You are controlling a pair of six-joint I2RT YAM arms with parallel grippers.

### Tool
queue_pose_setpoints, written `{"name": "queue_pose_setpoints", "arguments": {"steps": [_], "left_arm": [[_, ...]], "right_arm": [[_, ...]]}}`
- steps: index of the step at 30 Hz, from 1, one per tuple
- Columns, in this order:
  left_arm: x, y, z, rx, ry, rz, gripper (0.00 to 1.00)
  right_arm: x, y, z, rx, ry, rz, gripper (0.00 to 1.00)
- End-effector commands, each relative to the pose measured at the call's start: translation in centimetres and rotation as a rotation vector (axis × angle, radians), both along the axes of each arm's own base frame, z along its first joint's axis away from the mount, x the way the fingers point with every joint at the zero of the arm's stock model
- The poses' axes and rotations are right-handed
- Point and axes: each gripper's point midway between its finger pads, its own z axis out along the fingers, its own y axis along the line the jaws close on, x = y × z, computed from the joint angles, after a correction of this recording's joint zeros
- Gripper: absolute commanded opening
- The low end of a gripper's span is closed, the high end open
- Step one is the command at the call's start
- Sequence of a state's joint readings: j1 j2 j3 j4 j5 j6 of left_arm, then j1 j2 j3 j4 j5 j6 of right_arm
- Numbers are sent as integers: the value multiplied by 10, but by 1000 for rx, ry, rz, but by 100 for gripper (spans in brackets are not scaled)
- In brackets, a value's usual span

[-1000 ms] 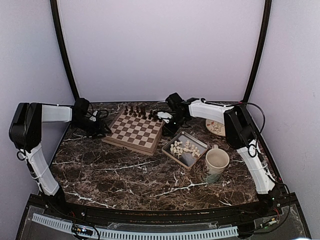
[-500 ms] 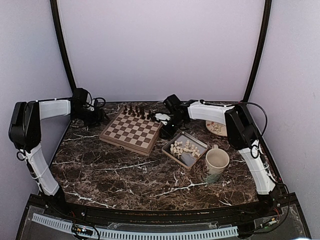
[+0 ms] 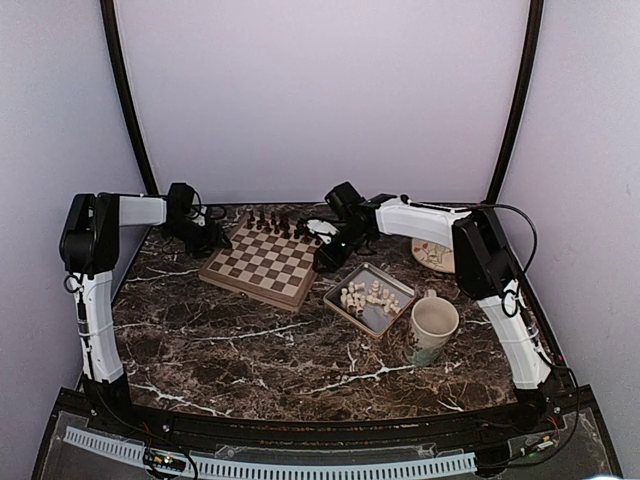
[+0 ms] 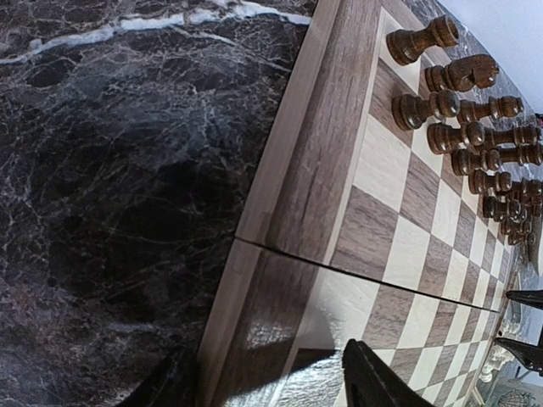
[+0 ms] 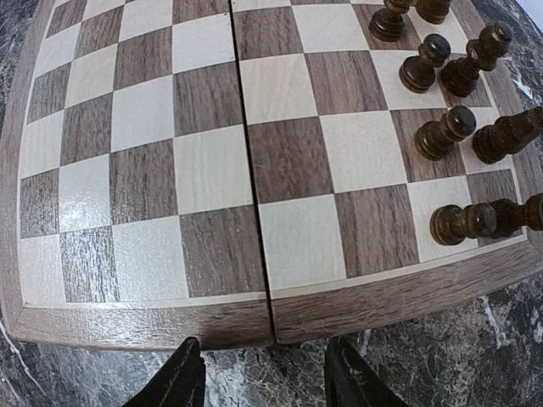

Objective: Set up the chess pieces on the board
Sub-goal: Move the chessboard to the center of the board.

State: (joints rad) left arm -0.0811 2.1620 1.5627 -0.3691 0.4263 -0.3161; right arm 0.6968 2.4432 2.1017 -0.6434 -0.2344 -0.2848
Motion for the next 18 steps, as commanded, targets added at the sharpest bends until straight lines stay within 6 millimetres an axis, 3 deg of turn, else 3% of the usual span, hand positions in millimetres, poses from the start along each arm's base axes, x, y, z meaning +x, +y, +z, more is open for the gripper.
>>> {"name": "queue_pose_setpoints", "arguments": {"steps": [1,5,14,18], "left_arm": [[-19,-12,0,-50,53,-65,58],[-40,-18,-6,-54,89,-89,52],[-98,-16,2,-48,91,-61,48],[-117,-9,7,-25,83,-41,48]], "right_arm": [[-11,14,-11,11,12,69,48],[-23,20,-20,0,39,124,48],[-63,30,-42,-28,129,203,46],[-68,33,-43,-38,128,202,45]]}}
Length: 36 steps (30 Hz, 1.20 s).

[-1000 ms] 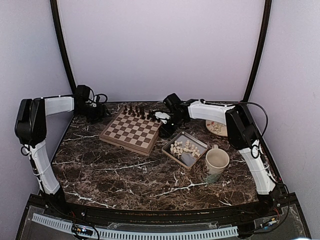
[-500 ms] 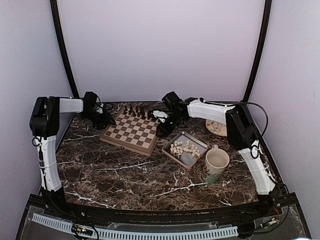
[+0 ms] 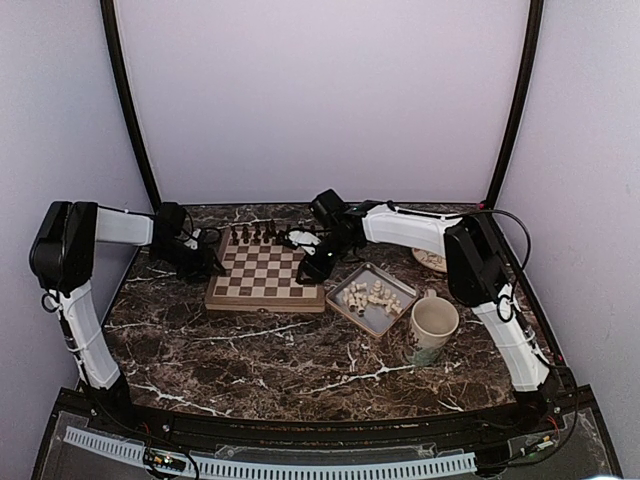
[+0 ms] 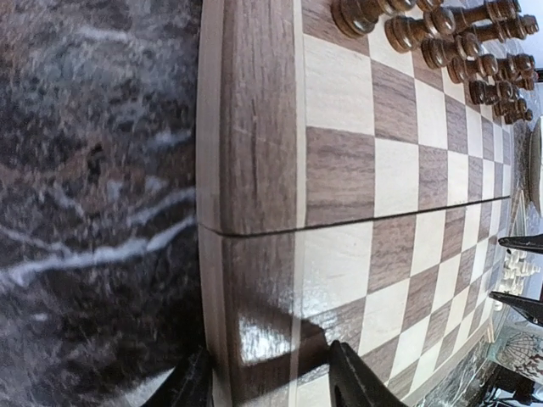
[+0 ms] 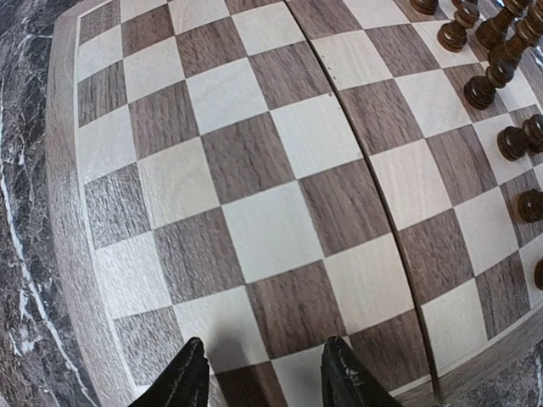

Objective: Set up the chess pieces on the board
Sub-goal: Move the chessboard to the center of the board.

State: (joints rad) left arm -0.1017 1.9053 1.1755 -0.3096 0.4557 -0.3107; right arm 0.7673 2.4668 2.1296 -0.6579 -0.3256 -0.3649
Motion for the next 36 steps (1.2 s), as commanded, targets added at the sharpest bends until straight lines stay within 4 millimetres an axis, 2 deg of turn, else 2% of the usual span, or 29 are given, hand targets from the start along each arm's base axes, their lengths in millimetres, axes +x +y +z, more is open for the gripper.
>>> {"name": "queue_pose_setpoints", "arguments": {"steps": [1,4,9,12,14,18,21,25,31,36], "left_arm": [[-28,0,12,9,12,6,48],[-29,7,18,40,-1,27,48],[-14,5,37,19,-56,50,52],[-2,5,42,17,-82,60,54],[5,5,40,25,-88,61,55],[16,1,27,11,-56,56,55],[21,-2,22,-9,-42,59,53],[20,-2,17,-9,-20,64,48],[1,3,0,72,52,61,41],[-25,0,-12,75,105,43,32]], "right_arm": [[-24,-8,-38,-86,94,5,46],[-15,-9,-13,-63,42,-27,46],[9,-19,36,47,-2,-144,49],[32,-33,50,93,4,-277,49],[45,-43,52,115,16,-361,50],[47,-46,29,104,101,-435,53],[46,-45,7,88,167,-479,50],[41,-43,-7,85,209,-494,46],[28,-35,-30,74,284,-462,32],[-6,-16,-50,48,359,-389,23]]}}
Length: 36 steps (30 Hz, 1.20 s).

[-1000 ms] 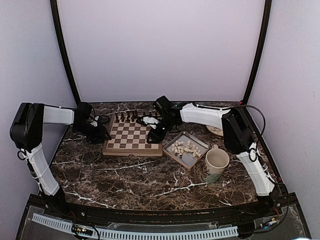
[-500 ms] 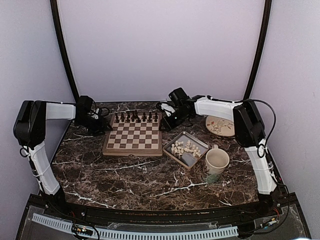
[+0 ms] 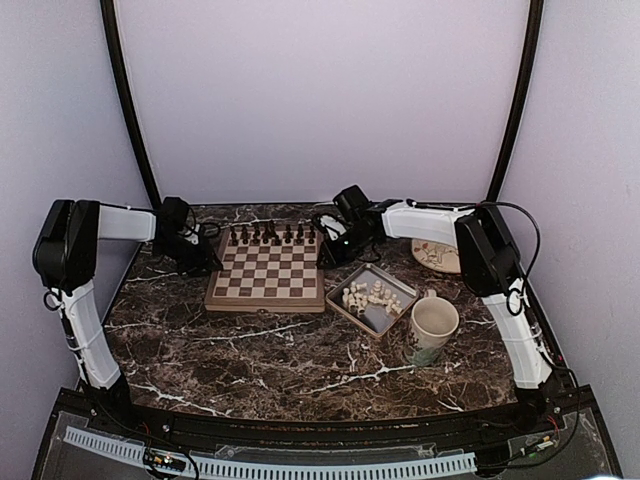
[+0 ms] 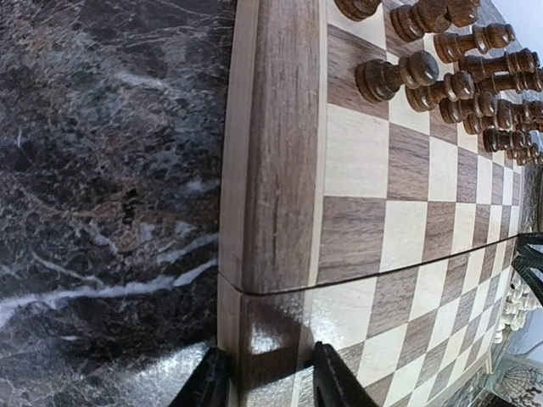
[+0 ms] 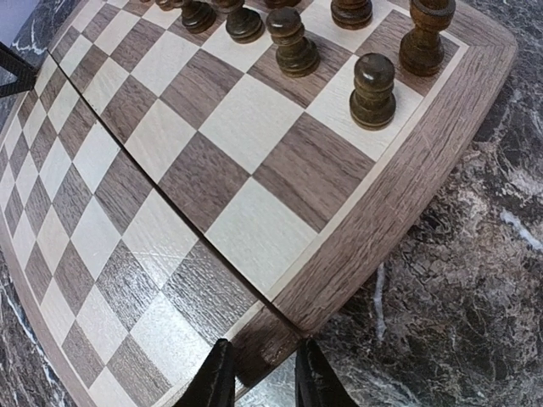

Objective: Set up the chess pieces on the board
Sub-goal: Move the chessboard to the center of the board.

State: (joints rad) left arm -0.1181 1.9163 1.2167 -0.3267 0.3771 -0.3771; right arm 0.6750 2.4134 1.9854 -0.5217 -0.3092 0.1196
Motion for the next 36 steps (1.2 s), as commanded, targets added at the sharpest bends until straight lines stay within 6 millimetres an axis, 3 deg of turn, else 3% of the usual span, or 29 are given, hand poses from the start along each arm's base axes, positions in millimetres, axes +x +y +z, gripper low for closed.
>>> {"name": "queue_pose_setpoints", "arguments": {"steps": [1,7,18,22,36], "left_arm": [[-41,-6,-15,28,104,-31,30],[-86,-10,-23,33,146,-29,23],[-153,0,-19,33,153,61,21],[-166,-2,-13,26,143,48,22],[-197,-13,-10,-5,108,25,22]], "right_arm": [[-56,30,-46,-6,133,125,22],[-112,48,-55,-6,192,222,22],[-189,60,-49,0,234,343,19],[-214,63,-46,-44,178,411,19],[-265,63,-38,-162,-37,562,19]]}}
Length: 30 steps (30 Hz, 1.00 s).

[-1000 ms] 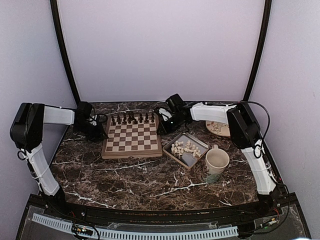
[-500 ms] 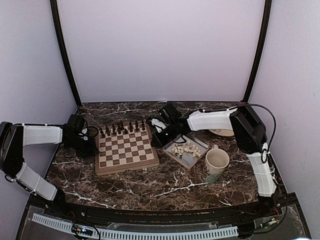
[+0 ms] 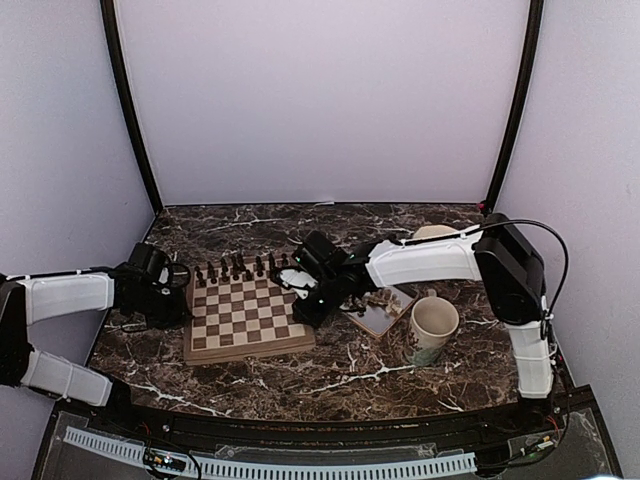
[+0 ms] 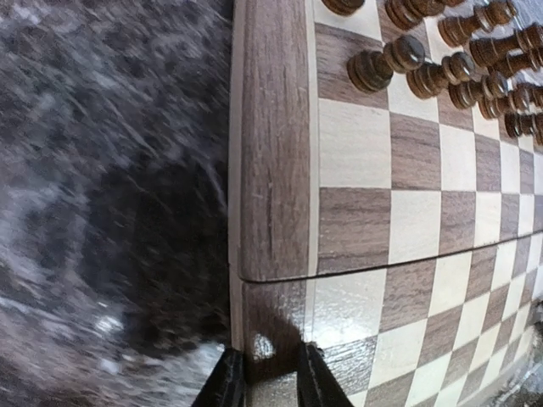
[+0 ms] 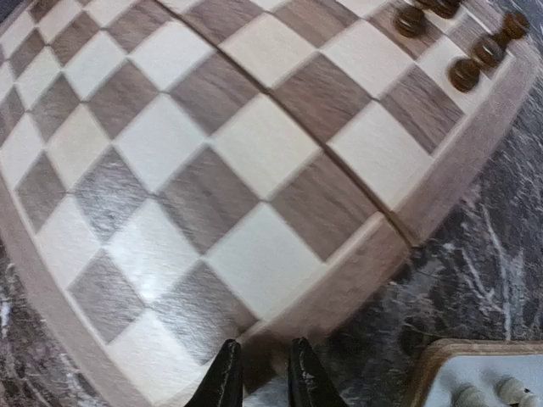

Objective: Set up the chess pieces on the board
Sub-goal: Move the chessboard to the center of the board.

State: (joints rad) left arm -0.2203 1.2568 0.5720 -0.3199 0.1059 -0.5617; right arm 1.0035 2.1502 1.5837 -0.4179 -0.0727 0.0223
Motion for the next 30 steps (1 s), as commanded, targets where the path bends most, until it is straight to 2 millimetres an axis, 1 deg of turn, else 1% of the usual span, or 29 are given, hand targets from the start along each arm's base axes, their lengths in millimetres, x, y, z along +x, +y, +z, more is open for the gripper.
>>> {"name": "queue_pose_setpoints", "arguments": {"steps": [1,5,6,8,12,14,16,18,21,23,25,27,30], "left_arm": [[-38,-49,-8,-178,110,-141,22],[-39,-44,-9,-161,109,-110,22],[-38,-44,-7,-160,103,-108,22],[-37,-41,-2,-145,90,-100,23],[-30,-32,11,-84,67,-86,25],[-25,-30,21,-69,45,-81,26],[-14,-31,38,-69,-14,-81,27],[1,-39,62,-96,-106,-119,30],[24,-55,101,-126,-236,-212,34],[38,-63,124,-120,-306,-263,37],[50,-73,143,-119,-374,-324,39],[60,-87,161,-106,-447,-395,41],[72,-113,182,-79,-555,-513,42]], "right_arm": [[-108,21,-38,-37,142,275,19],[-98,18,-28,-50,64,278,19],[-95,18,-24,-54,43,278,19],[-90,18,-9,-33,11,288,19],[-81,18,27,40,-13,294,20],[-75,18,51,93,-1,302,22],[-65,14,76,149,16,300,24],[-51,4,101,198,16,290,27],[-18,-22,129,234,-28,241,36],[7,-44,141,234,-60,193,41],[32,-71,147,228,-74,140,44],[54,-100,148,213,-72,82,44],[80,-142,147,201,-62,-2,46]]}}
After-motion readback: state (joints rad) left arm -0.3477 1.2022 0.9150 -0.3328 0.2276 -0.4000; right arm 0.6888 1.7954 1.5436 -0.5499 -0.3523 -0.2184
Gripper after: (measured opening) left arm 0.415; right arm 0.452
